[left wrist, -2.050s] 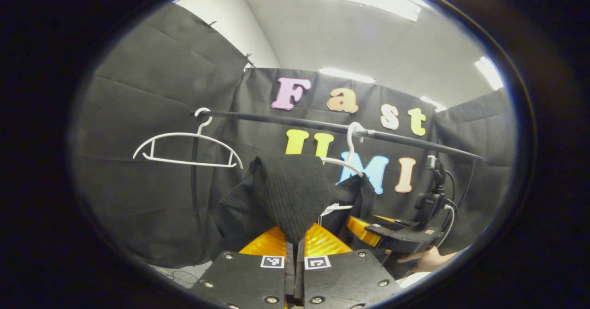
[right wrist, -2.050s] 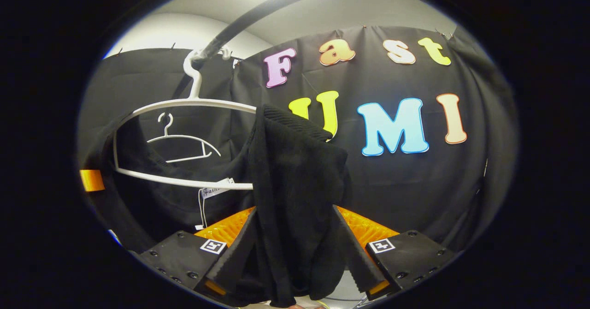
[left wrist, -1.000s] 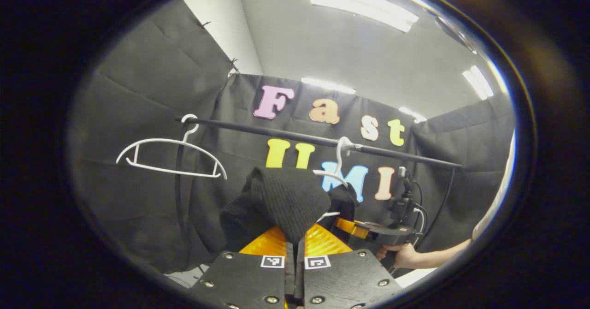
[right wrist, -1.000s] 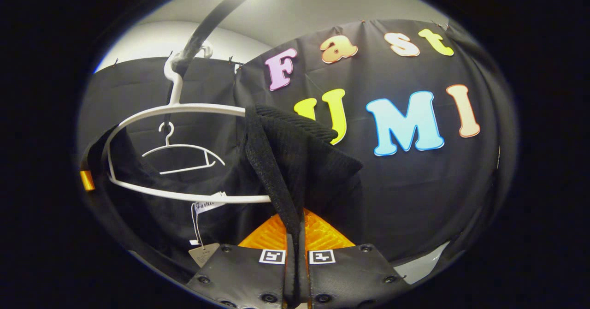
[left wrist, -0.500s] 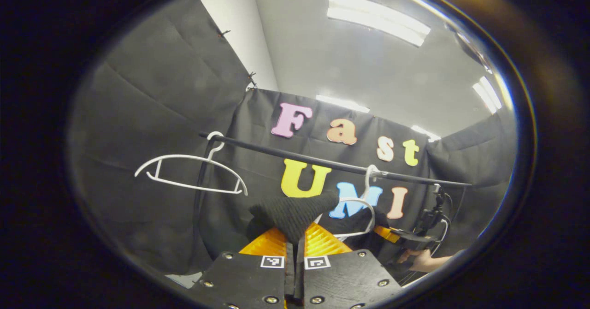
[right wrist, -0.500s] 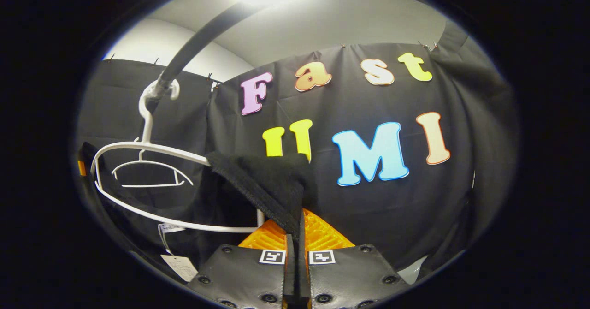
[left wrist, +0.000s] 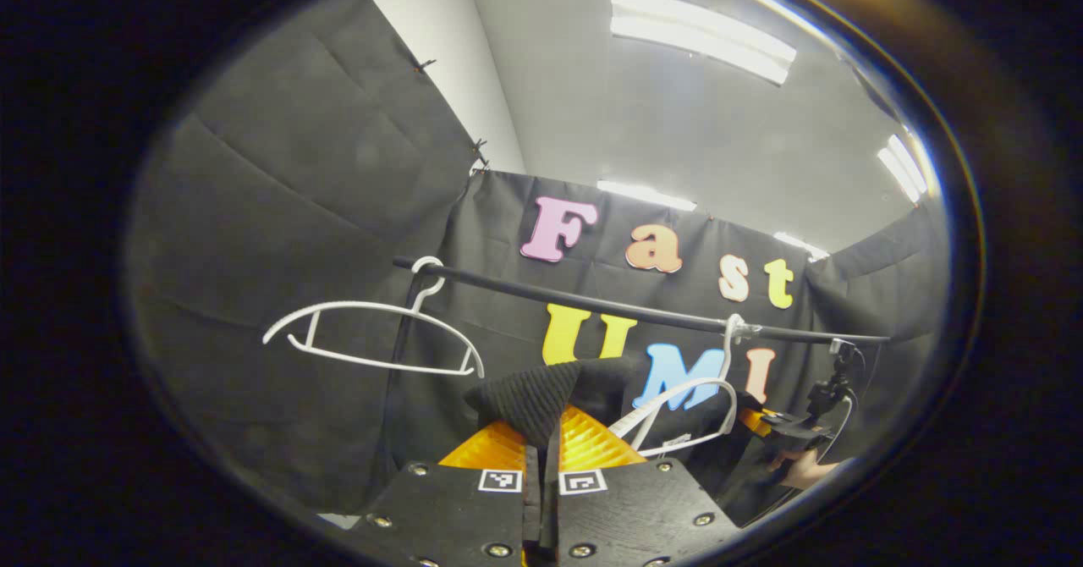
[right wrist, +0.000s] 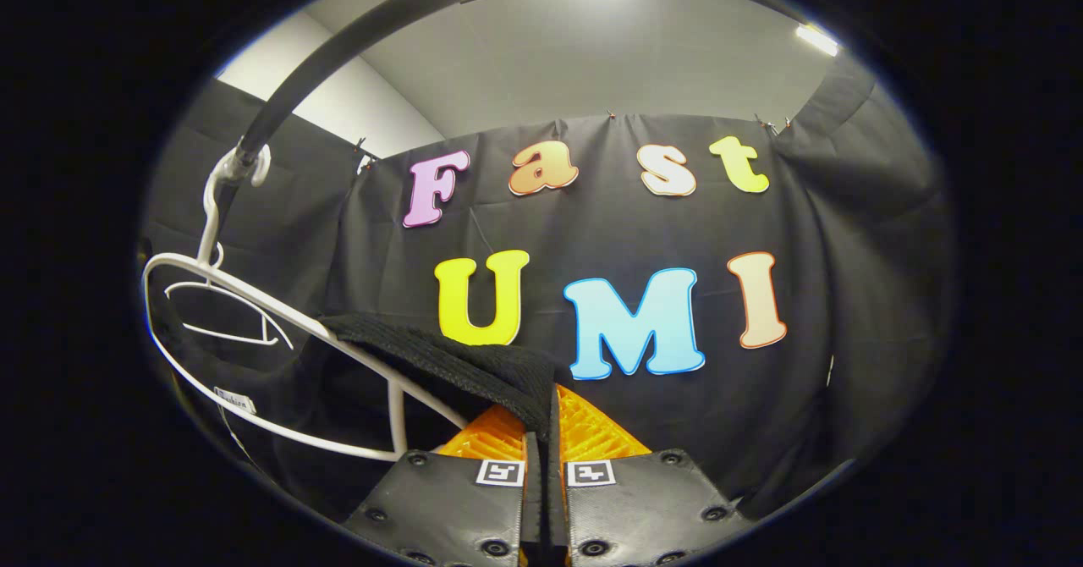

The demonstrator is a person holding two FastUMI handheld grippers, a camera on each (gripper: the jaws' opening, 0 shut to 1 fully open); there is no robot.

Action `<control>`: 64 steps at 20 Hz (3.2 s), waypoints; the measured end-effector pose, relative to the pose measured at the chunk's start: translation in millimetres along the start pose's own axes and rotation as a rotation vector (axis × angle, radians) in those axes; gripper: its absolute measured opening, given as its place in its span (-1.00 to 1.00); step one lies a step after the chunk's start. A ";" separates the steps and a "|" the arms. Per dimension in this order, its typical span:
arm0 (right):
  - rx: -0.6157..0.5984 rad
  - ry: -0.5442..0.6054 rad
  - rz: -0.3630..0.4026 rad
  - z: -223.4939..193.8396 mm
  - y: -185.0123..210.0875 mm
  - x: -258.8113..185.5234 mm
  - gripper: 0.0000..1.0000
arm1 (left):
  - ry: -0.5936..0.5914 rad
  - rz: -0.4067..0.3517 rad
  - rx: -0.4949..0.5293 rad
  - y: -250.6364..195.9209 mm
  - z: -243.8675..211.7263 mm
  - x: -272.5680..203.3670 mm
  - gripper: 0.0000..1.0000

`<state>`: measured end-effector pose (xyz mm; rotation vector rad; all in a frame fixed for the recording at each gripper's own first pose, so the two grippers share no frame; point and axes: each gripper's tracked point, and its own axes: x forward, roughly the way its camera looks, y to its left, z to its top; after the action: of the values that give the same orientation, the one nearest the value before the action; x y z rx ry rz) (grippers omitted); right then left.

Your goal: Grasp the clothes on the hanger with both hands and then place them into the laundry hamper below.

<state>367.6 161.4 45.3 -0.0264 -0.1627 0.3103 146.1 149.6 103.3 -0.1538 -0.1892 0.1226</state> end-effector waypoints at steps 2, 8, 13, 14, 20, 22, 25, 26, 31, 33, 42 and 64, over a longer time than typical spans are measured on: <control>-0.010 0.017 -0.019 -12.9 -10.0 2.8 -0.96 | 0.014 0.004 -0.012 6.2 -12.0 2.8 -0.99; 0.001 0.096 -0.050 -57.6 -39.8 13.0 -0.91 | 0.109 0.060 -0.041 9.6 -70.7 18.1 -1.00; 0.016 0.166 -0.037 -93.8 -46.0 -18.9 -0.98 | 0.176 0.125 -0.041 4.6 -108.6 11.8 -0.98; 0.019 0.186 -0.024 -104.0 -45.4 -22.8 -0.92 | 0.189 0.141 -0.043 1.3 -119.5 8.4 -0.98; 0.033 0.302 0.063 -151.2 -48.7 -66.5 -0.98 | 0.276 0.235 -0.021 1.2 -163.8 -49.3 -1.00; 0.040 0.327 0.086 -163.2 -49.7 -88.3 -0.90 | 0.295 0.246 -0.020 -6.5 -182.5 -62.3 -0.99; 0.047 0.364 0.078 -173.5 -55.1 -112.8 -0.91 | 0.335 0.230 -0.021 -20.4 -206.2 -72.3 -0.99; 0.052 0.379 0.071 -176.3 -54.9 -121.1 -0.91 | 0.349 0.218 -0.012 -20.7 -208.4 -78.4 -1.00; 0.046 0.434 0.019 -172.4 -48.0 -176.6 -0.91 | 0.441 0.123 -0.006 -27.4 -219.8 -92.1 -0.99; 0.049 0.456 -0.007 -173.5 -42.2 -201.5 -0.90 | 0.477 0.070 0.008 -27.0 -226.6 -94.6 -0.99; 0.092 0.590 -0.126 -199.3 -8.0 -296.7 -0.91 | 0.618 -0.127 0.034 -28.9 -293.6 -120.6 -0.98; 0.107 0.969 -0.062 -342.0 62.6 -331.3 -0.87 | 0.951 -0.149 0.152 -9.1 -464.0 -156.9 -0.97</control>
<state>93.4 119.2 -346.7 -0.0630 0.8130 0.2168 85.2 54.3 -373.3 -0.0337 0.7547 -0.0922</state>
